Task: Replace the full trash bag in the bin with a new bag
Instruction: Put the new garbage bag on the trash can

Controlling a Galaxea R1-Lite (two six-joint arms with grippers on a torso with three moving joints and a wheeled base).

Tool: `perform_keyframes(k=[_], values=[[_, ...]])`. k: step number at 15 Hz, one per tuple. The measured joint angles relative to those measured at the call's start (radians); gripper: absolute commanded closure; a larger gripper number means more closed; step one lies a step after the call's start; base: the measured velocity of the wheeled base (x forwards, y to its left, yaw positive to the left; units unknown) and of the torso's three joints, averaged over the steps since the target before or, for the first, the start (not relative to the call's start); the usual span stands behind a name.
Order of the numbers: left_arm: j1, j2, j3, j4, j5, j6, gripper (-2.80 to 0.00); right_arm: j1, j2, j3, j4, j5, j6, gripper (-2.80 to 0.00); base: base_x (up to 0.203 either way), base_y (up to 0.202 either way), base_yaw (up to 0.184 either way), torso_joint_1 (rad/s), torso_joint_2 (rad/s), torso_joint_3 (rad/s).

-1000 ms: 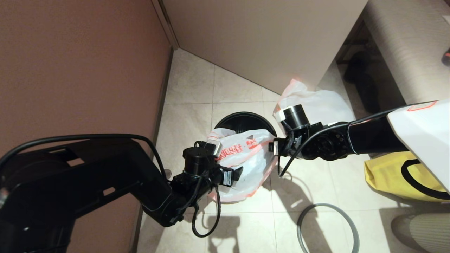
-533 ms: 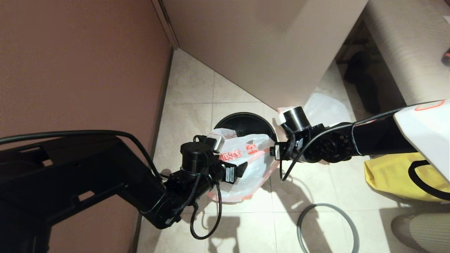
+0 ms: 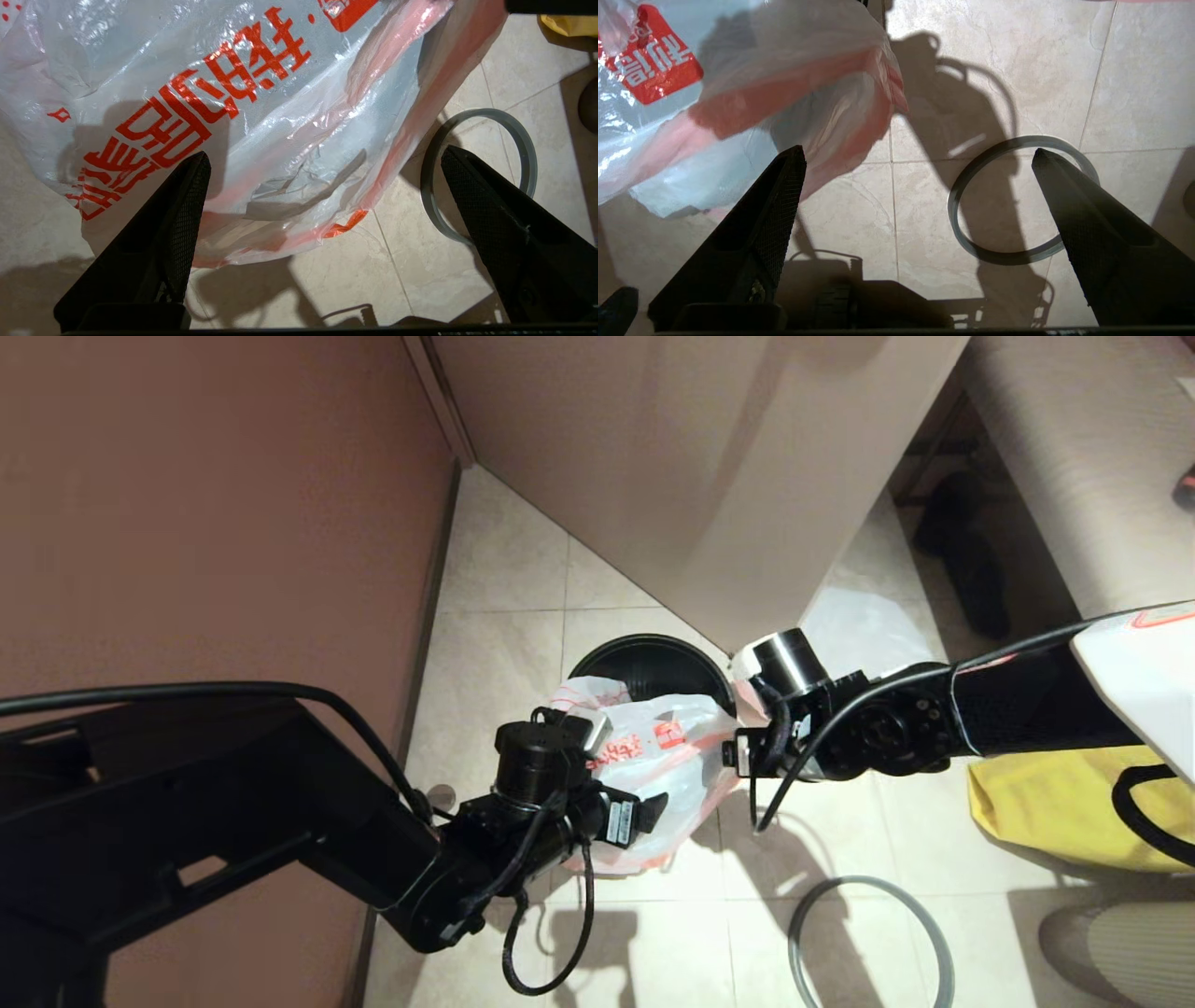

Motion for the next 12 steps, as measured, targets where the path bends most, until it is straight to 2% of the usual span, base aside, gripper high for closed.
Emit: perform_keyframes(k=[4, 10, 12], values=[[0.0, -0.01, -0.003, -0.014, 0.001, -0.004, -2.8, 0.008, -0.045, 0.036, -0.062, 0.007, 0.005, -2.8, 0.0, 0.0, 0.0, 0.0, 0.0, 0.0], [0.006, -0.02, -0.008, -0.018, 0.004, -0.004, -2.8, 0.02, -0.073, 0.075, -0.018, 0.002, 0.018, -2.8, 0.0, 0.0, 0.0, 0.0, 0.0, 0.0], [0.007, -0.022, -0.02, -0.019, 0.031, -0.022, -2.8, 0.023, -0.095, 0.09, -0.02, 0.003, 0.025, -2.8, 0.0, 0.0, 0.0, 0.0, 0.0, 0.0]])
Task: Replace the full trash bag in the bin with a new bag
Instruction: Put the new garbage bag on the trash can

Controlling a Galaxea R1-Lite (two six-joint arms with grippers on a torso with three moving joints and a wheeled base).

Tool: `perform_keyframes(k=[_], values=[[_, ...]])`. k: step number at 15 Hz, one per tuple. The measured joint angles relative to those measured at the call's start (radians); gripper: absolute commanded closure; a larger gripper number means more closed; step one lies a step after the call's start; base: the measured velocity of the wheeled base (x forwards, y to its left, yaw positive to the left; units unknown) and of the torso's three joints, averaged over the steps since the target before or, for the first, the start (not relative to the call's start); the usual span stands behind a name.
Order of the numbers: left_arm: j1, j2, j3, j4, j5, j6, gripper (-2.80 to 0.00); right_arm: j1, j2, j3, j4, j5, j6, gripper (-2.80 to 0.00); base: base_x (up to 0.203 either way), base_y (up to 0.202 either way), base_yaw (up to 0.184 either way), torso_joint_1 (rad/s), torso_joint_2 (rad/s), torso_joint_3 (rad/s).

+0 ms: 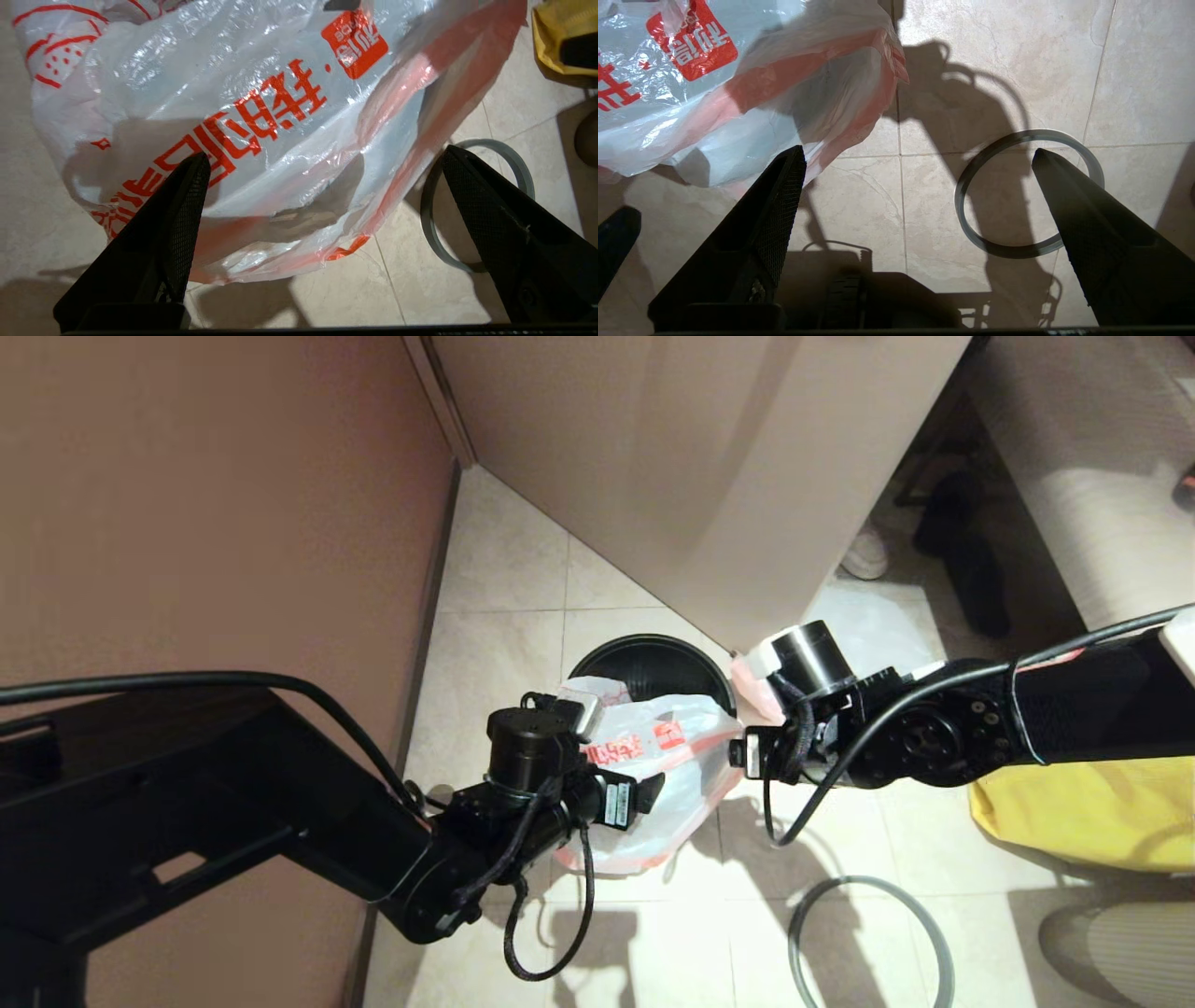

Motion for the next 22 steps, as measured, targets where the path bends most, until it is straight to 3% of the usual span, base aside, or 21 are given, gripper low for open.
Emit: perform_keyframes(k=[5, 9, 14, 15, 22], values=[[-0.004, -0.021, -0.009, 0.01, 0.009, -0.006, -2.8, 0.004, -0.034, 0.033, 0.016, 0.0, 0.003, -2.8, 0.0, 0.0, 0.0, 0.0, 0.0, 0.0], [-0.027, -0.029, -0.017, 0.111, 0.008, -0.008, -2.8, 0.006, -0.047, 0.087, 0.02, -0.002, 0.003, -2.8, 0.0, 0.0, 0.0, 0.0, 0.0, 0.0], [-0.044, -0.022, -0.019, 0.117, 0.008, -0.009, -2.8, 0.009, -0.061, 0.098, 0.021, -0.001, 0.006, -2.8, 0.0, 0.0, 0.0, 0.0, 0.0, 0.0], [-0.045, -0.022, -0.019, 0.118, 0.008, -0.009, 0.0, 0.009, -0.062, 0.103, 0.022, -0.001, 0.005, 0.0, 0.0, 0.0, 0.0, 0.0, 0.0, 0.0], [-0.043, 0.015, -0.019, 0.12, 0.006, -0.009, 0.0, 0.008, -0.042, 0.116, -0.004, -0.001, 0.003, 0.0, 0.0, 0.0, 0.0, 0.0, 0.0, 0.0]])
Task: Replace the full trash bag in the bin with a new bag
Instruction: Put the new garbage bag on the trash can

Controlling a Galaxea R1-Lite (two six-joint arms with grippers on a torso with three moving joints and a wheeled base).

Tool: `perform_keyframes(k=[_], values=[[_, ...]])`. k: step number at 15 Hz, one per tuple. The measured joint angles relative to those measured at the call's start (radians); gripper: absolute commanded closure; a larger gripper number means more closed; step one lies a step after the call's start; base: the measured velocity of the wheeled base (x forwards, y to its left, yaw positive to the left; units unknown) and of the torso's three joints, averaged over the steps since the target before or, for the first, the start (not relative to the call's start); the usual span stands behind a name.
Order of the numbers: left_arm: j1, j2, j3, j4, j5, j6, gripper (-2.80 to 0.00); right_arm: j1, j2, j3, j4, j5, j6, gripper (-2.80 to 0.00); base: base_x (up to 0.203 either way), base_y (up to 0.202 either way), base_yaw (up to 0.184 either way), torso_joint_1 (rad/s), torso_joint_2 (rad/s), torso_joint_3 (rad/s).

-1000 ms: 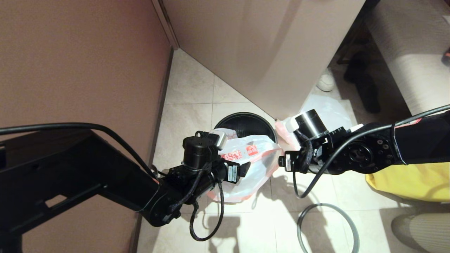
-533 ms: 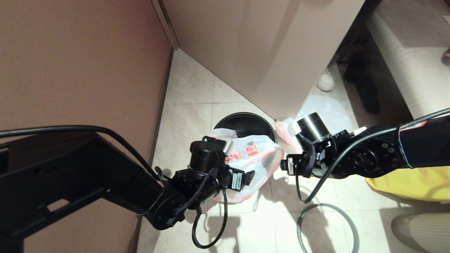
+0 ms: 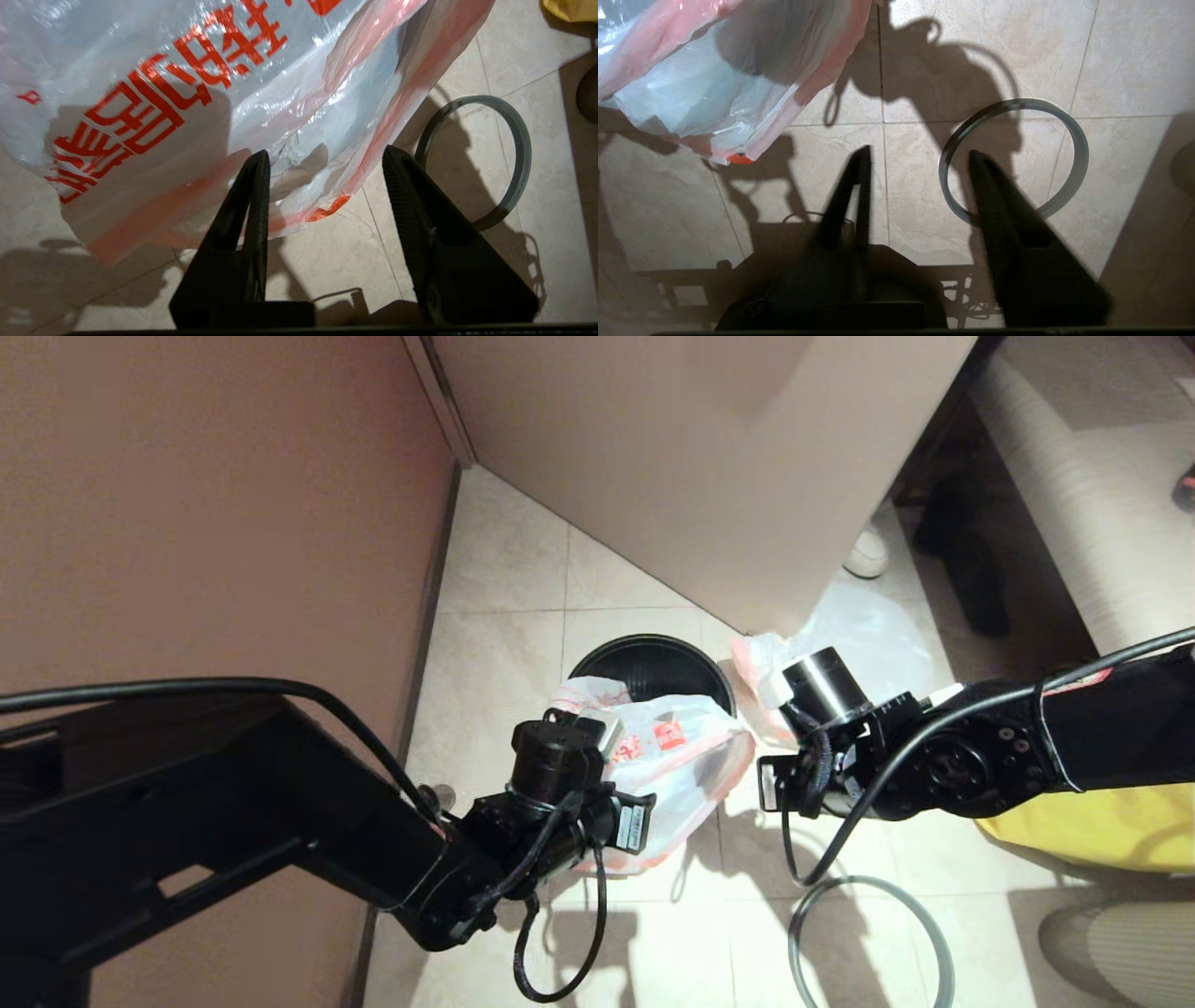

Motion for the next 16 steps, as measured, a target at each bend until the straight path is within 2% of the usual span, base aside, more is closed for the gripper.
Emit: perform_keyframes(k=[3, 4, 6, 8, 10, 13, 16], values=[[-0.009, 0.055, -0.019, 0.059, 0.002, -0.006, 0.0, -0.013, 0.029, -0.02, -0.041, -0.002, -0.008, 0.0, 0.0, 0.0, 0.0, 0.0, 0.0, 0.0], [-0.019, 0.068, -0.031, 0.098, 0.002, -0.028, 0.0, -0.018, 0.039, -0.035, -0.043, -0.001, -0.011, 0.0, 0.0, 0.0, 0.0, 0.0, 0.0, 0.0], [-0.02, 0.091, -0.053, 0.107, 0.012, -0.06, 0.0, -0.021, 0.049, -0.062, -0.049, 0.001, -0.016, 0.0, 0.0, 0.0, 0.0, 0.0, 0.0, 0.0], [-0.007, 0.108, -0.069, 0.076, 0.065, -0.059, 0.0, -0.018, 0.051, -0.08, -0.082, 0.006, -0.023, 0.0, 0.0, 0.0, 0.0, 0.0, 0.0, 0.0], [0.004, 0.145, -0.082, -0.007, 0.129, -0.042, 0.0, -0.011, 0.05, -0.084, -0.099, 0.006, -0.027, 0.0, 0.0, 0.0, 0.0, 0.0, 0.0, 0.0], [0.014, 0.175, -0.089, -0.123, 0.173, -0.016, 0.0, -0.007, 0.045, -0.077, -0.1, 0.007, -0.026, 0.0, 0.0, 0.0, 0.0, 0.0, 0.0, 0.0], [0.017, 0.192, -0.106, -0.136, 0.2, -0.017, 0.0, -0.007, 0.035, -0.071, -0.103, 0.011, -0.024, 0.0, 0.0, 0.0, 0.0, 0.0, 0.0, 0.0]])
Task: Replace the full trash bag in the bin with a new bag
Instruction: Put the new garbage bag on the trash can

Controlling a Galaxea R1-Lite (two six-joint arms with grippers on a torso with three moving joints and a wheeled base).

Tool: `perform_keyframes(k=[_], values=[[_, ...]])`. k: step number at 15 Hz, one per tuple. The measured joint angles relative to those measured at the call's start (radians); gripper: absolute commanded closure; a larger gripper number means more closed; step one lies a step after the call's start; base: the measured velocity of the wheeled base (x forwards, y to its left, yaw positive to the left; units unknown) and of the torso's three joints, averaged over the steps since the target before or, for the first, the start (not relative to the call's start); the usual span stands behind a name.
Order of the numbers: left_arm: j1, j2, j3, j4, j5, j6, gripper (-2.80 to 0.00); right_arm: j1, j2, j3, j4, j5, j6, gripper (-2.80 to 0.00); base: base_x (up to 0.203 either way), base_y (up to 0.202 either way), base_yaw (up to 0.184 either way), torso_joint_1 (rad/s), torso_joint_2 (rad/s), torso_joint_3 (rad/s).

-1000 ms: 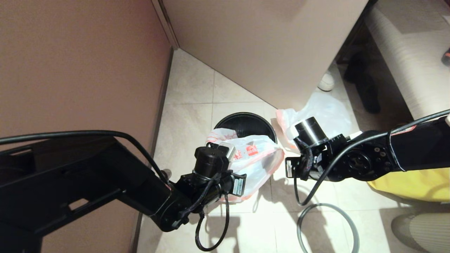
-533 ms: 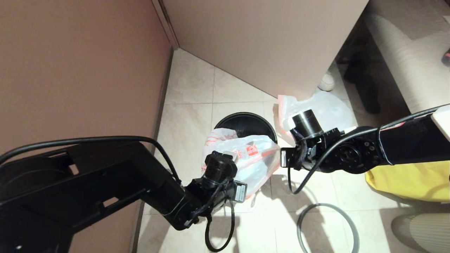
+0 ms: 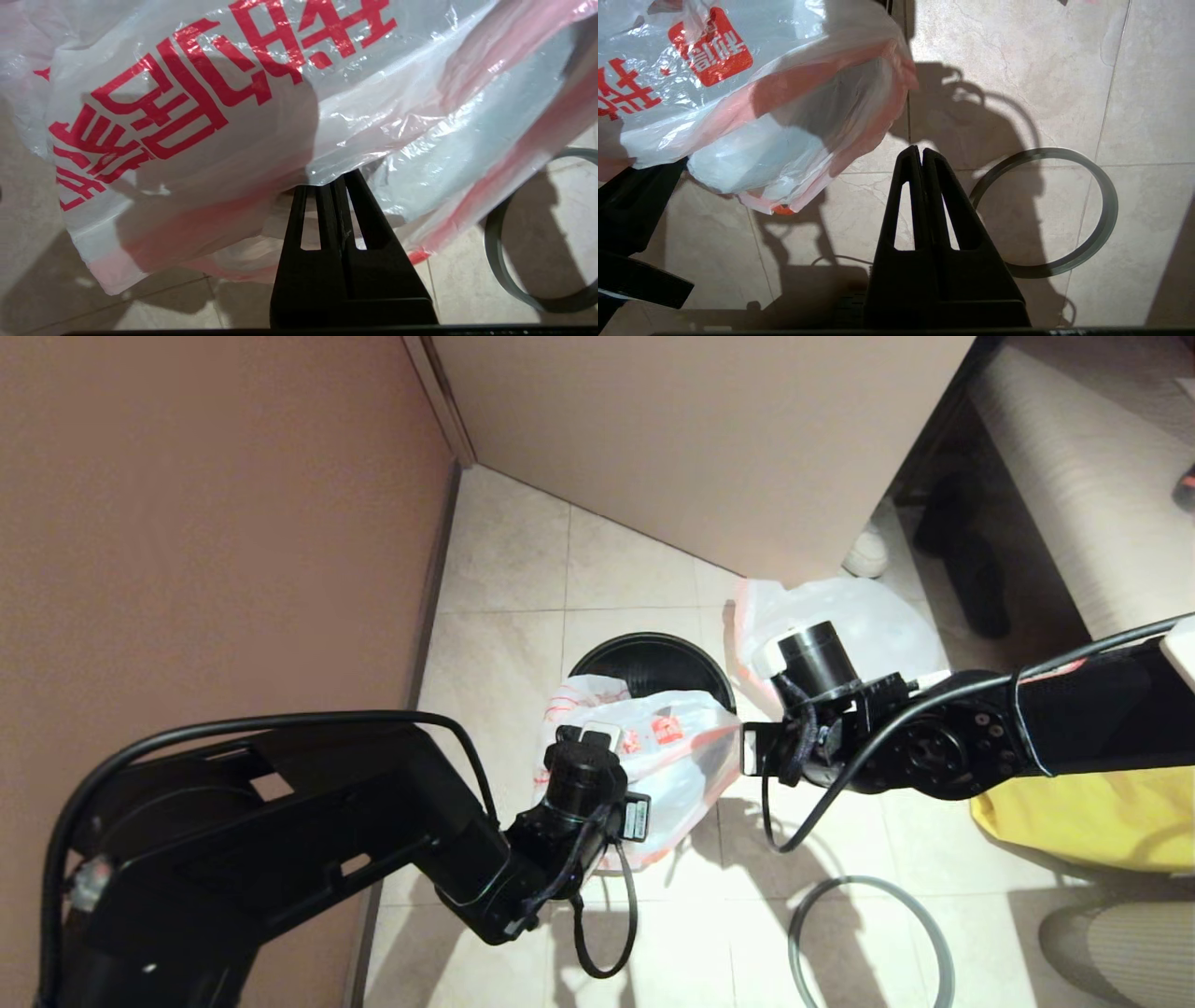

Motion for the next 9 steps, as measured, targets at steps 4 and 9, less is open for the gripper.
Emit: perform_keyframes(k=[4, 9], values=[[0.0, -0.006, -0.017, -0.018, 0.009, 0.0, 0.0, -0.001, -0.004, 0.005, 0.0, 0.016, 0.0, 0.0, 0.0, 0.0, 0.0, 0.0, 0.0, 0.0], [0.034, 0.031, -0.162, -0.001, 0.008, 0.016, 0.0, -0.028, -0.002, 0.009, -0.031, 0.048, -0.003, 0.0, 0.0, 0.0, 0.0, 0.0, 0.0, 0.0]])
